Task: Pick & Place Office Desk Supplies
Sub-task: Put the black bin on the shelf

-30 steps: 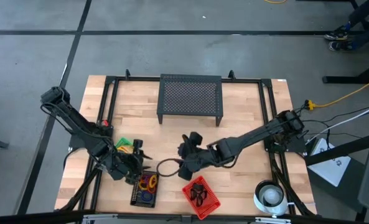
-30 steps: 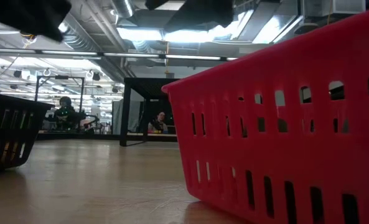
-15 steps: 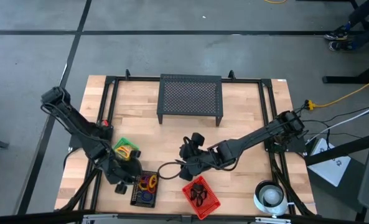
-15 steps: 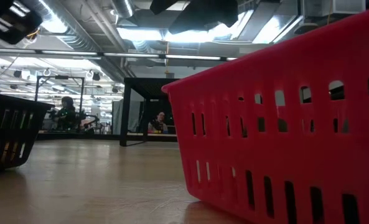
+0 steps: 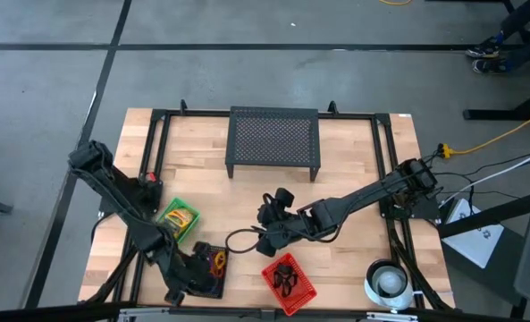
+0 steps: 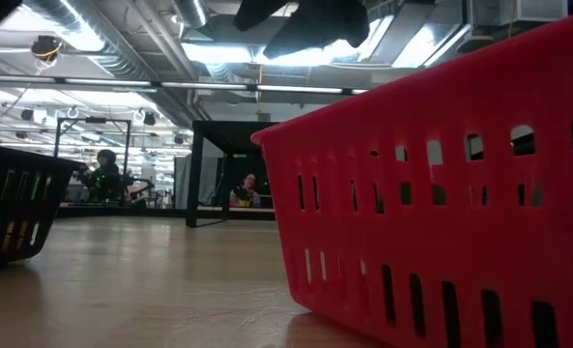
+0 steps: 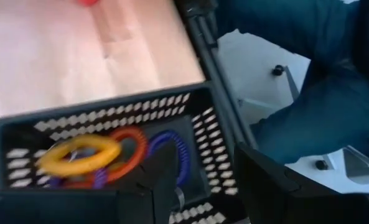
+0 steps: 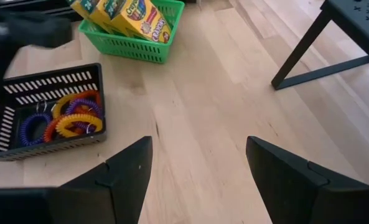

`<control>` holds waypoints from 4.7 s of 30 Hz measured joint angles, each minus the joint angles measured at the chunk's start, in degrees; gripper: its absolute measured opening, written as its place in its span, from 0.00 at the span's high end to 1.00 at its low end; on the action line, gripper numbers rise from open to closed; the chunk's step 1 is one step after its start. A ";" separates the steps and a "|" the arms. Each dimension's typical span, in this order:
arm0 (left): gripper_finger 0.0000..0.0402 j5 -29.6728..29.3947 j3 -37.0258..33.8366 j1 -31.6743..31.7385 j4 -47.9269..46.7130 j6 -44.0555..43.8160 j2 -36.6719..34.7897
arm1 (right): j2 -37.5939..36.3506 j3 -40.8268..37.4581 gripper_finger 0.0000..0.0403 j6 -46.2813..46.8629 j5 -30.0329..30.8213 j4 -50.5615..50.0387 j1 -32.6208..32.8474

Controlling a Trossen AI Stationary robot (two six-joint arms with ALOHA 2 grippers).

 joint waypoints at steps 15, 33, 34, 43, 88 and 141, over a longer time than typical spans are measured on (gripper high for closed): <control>0.61 1.52 18.72 -1.07 -14.05 -3.91 16.96 | 0.00 0.00 0.35 3.45 3.63 -0.81 0.01; 0.61 4.90 20.33 -1.14 -15.65 -6.35 22.91 | 0.02 -0.02 0.35 4.63 3.15 -1.57 0.53; 0.62 5.50 20.31 -1.08 -15.55 -5.78 23.35 | 0.02 -0.02 0.35 4.63 3.15 -1.57 0.53; 0.93 0.59 20.28 -1.07 -18.83 0.08 22.84 | 0.02 -0.02 0.35 4.66 3.24 -1.60 0.53; 0.99 -18.26 27.43 25.31 -45.79 25.27 0.18 | -12.70 -0.04 0.35 -12.28 48.40 -2.46 23.07; 0.99 5.22 27.47 62.13 -33.33 48.55 2.29 | -31.74 -37.05 0.35 -38.68 -8.30 53.33 31.92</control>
